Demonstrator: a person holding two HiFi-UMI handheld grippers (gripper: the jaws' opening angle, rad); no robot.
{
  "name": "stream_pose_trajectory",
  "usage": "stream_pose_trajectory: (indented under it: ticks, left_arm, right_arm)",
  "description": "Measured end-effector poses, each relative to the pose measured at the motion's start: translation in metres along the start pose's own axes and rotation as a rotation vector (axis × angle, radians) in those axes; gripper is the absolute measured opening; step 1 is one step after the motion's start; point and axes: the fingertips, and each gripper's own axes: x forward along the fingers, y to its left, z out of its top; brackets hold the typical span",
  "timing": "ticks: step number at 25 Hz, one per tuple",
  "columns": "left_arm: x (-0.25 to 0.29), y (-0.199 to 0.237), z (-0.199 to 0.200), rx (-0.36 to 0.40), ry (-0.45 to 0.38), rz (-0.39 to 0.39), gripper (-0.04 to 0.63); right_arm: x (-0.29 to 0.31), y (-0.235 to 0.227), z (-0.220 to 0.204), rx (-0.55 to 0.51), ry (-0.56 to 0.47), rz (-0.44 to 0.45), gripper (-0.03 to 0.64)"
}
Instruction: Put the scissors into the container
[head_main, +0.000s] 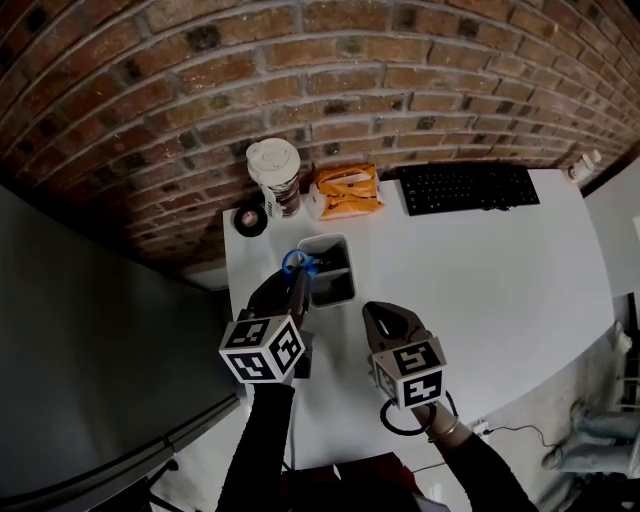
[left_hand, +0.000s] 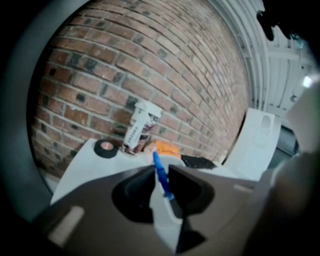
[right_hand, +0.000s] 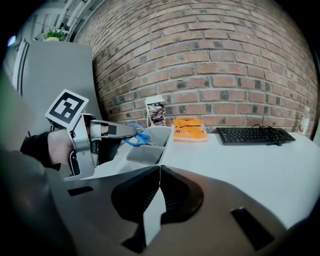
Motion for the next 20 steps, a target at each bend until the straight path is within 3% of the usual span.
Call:
stream_pose_trajectory:
  ticks: [11,20]
  left_arm:
    - [-0.003,-0.004,-0.001,-0.001,0.004,0.007,0.143]
    - [-0.019,-0.004,-0.011,-0.016,0.022,0.009,0.143]
  right_arm:
    - [-0.005,0.001,-0.002,0.004,0.000,-0.010,0.009]
    - [-0.016,0.009,-0.004,0.001,-0.009,-0.019,0.009]
